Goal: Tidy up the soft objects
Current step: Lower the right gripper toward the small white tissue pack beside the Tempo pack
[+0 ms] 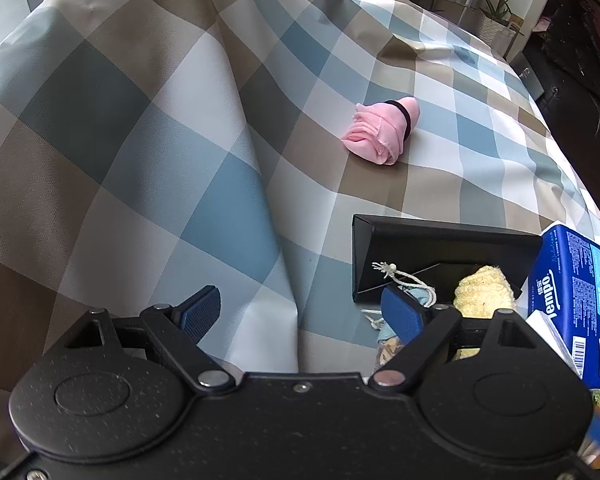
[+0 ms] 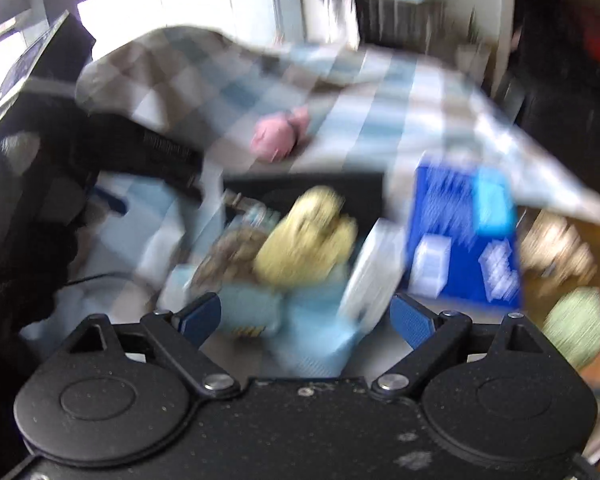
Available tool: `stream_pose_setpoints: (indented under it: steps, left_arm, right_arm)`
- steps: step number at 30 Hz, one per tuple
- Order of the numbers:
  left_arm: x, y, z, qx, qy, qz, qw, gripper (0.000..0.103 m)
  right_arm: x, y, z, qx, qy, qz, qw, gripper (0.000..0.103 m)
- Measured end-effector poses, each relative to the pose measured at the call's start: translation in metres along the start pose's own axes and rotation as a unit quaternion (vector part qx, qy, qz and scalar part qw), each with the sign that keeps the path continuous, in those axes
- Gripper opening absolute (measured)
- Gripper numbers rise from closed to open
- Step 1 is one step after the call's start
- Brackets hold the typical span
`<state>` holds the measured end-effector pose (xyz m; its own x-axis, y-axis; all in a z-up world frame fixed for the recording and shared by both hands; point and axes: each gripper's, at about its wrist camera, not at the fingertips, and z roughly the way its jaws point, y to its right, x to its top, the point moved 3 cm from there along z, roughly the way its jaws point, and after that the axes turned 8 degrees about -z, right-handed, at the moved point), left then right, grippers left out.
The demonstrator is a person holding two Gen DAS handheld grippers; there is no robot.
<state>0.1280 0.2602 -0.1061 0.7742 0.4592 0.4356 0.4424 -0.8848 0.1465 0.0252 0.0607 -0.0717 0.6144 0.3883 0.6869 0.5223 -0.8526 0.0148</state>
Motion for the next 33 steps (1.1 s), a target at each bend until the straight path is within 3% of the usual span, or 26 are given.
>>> stream_pose_setpoints:
  steps: [5,11,17,24,28,33]
  left_arm:
    - [-0.001,0.001,0.001,0.0,-0.002,0.003,1.0,0.084]
    - [-0.002,0.001,0.003,-0.001,-0.003,0.004,1.0,0.084]
    - [-0.004,0.001,0.004,0.0,-0.009,0.005,0.9999,0.084]
    - [-0.004,0.002,0.004,-0.001,-0.012,0.01,0.9999,0.084]
    - [-0.004,0.002,0.004,-0.002,-0.015,0.009,0.9998,0.084]
    - [-0.004,0.002,0.005,-0.005,-0.016,0.008,0.9998,0.084]
  right_arm:
    - [0.012,0.001,0.014,-0.053,0.022,-0.058,0.997,0.082]
    - [0.014,0.005,0.031,-0.037,-0.001,-0.078,0.996,0.08]
    - [-0.011,-0.012,0.025,-0.007,-0.046,-0.097,0.994,0.077]
    - [0.011,-0.021,0.012,-0.051,0.023,-0.136,0.989,0.082]
    - [0.015,-0.02,0.03,-0.014,-0.018,-0.132,0.991,0.082]
    - [-0.007,-0.021,0.032,0.0,-0.065,-0.113,0.991,0.09]
